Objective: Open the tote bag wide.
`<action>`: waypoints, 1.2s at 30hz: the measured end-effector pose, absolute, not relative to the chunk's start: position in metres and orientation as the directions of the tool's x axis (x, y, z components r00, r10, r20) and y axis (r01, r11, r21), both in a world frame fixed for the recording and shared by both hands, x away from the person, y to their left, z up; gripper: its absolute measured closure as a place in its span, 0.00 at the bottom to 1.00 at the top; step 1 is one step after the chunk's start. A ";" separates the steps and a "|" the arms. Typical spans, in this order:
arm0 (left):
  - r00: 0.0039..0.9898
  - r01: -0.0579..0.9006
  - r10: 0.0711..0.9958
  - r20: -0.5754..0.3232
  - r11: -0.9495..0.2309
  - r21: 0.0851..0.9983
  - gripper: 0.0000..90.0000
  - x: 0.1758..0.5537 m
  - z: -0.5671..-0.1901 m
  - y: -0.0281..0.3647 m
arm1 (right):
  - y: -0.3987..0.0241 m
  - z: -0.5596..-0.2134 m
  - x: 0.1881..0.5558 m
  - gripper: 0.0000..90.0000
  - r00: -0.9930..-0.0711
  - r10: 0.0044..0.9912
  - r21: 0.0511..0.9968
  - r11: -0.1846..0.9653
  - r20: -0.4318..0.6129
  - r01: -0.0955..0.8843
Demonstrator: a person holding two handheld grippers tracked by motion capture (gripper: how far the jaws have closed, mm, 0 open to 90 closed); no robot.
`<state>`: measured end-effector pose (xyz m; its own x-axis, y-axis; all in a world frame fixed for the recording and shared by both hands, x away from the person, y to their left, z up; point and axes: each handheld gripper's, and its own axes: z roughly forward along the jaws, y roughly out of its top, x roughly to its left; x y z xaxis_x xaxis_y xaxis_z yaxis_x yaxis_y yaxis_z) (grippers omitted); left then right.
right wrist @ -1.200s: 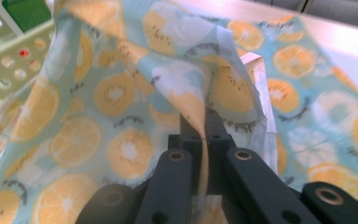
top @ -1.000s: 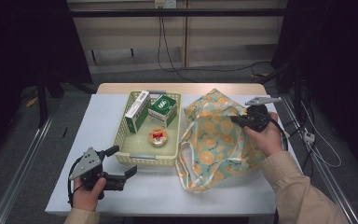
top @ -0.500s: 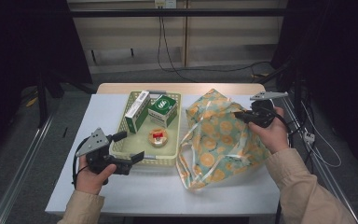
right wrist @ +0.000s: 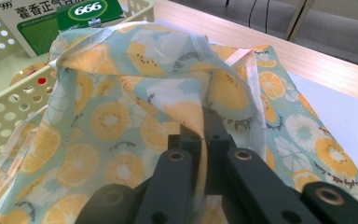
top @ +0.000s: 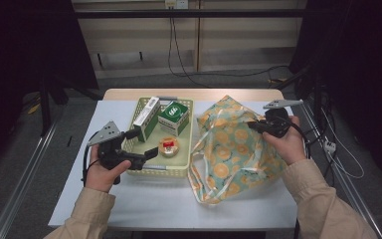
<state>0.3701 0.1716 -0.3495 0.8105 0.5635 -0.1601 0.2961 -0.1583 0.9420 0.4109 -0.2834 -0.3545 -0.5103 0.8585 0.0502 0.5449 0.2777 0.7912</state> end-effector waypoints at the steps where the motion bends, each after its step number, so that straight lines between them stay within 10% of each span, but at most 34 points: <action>1: 0.810 0.297 0.565 -0.159 -0.161 0.941 0.03 0.372 -0.349 0.170 | -0.283 -0.355 0.411 1.00 -0.511 0.858 0.792 0.277 0.051 0.544; 36: 0.825 0.330 0.554 -0.108 -0.318 0.889 0.04 0.433 -0.364 0.129 | -0.285 -0.356 0.407 1.00 -0.530 0.845 0.793 0.276 0.069 0.543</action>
<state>0.4330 0.1286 -0.3644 0.8252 0.5544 -0.1081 0.3299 -0.3175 0.8890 0.4071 -0.2852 -0.3563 -0.5302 0.8450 0.0693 0.5431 0.2758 0.7931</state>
